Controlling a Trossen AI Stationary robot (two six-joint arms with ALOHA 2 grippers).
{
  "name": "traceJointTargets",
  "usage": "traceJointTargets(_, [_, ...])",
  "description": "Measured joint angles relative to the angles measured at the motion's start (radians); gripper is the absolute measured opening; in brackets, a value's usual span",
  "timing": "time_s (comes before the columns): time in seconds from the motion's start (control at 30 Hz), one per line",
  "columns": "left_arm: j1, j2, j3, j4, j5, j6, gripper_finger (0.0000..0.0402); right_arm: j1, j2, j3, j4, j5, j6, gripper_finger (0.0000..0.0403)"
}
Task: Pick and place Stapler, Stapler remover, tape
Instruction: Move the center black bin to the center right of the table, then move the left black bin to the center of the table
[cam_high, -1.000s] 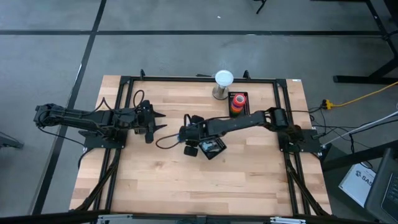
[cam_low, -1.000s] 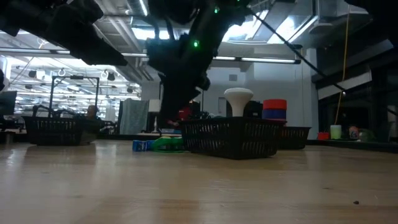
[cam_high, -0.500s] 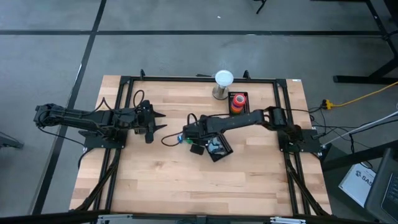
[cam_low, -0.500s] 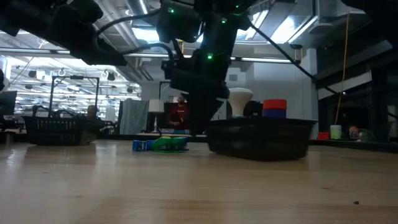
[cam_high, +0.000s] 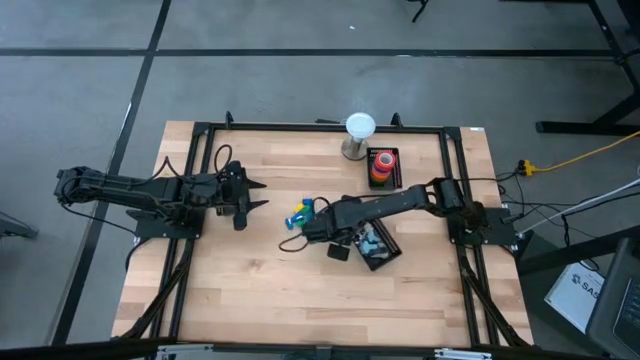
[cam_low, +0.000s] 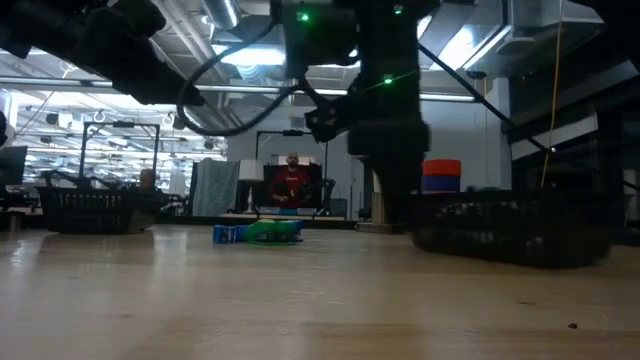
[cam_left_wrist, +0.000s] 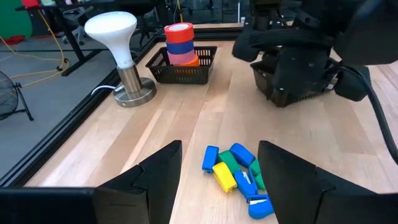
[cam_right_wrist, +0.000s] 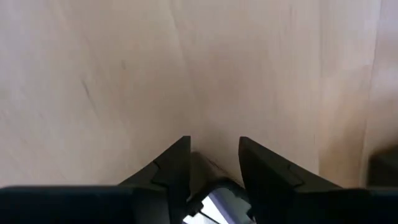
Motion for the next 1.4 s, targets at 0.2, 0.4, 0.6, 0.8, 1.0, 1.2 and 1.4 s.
traceJointTargets(0.2, [0.000,0.000,0.000,0.000,0.000,0.000,0.0210,0.026,0.000,0.000,-0.144,0.016,0.066,0.0140])
traceJointTargets(0.4, [0.000,0.000,0.000,0.000,0.000,0.000,0.0210,0.047,-0.011,-0.001,-0.245,0.019,0.130,0.0140])
traceJointTargets(0.6, [0.000,0.000,0.000,0.000,0.000,0.000,0.0210,0.064,-0.093,-0.001,-0.141,0.088,0.132,0.0140])
traceJointTargets(0.8, [0.000,0.000,0.000,0.000,0.000,0.000,0.0210,0.067,-0.166,0.000,0.097,0.282,0.078,0.0140])
traceJointTargets(1.0, [0.000,0.000,0.000,0.000,0.000,0.000,0.0210,0.064,-0.172,0.000,0.396,0.321,-0.164,0.0140])
traceJointTargets(1.2, [0.000,0.000,0.000,0.000,0.000,0.000,0.0210,0.063,-0.122,0.000,0.569,0.287,-0.397,0.0140])
traceJointTargets(1.4, [0.000,0.000,0.000,0.001,0.000,0.000,0.0210,0.083,-0.125,0.000,0.496,0.153,-0.396,0.0140])
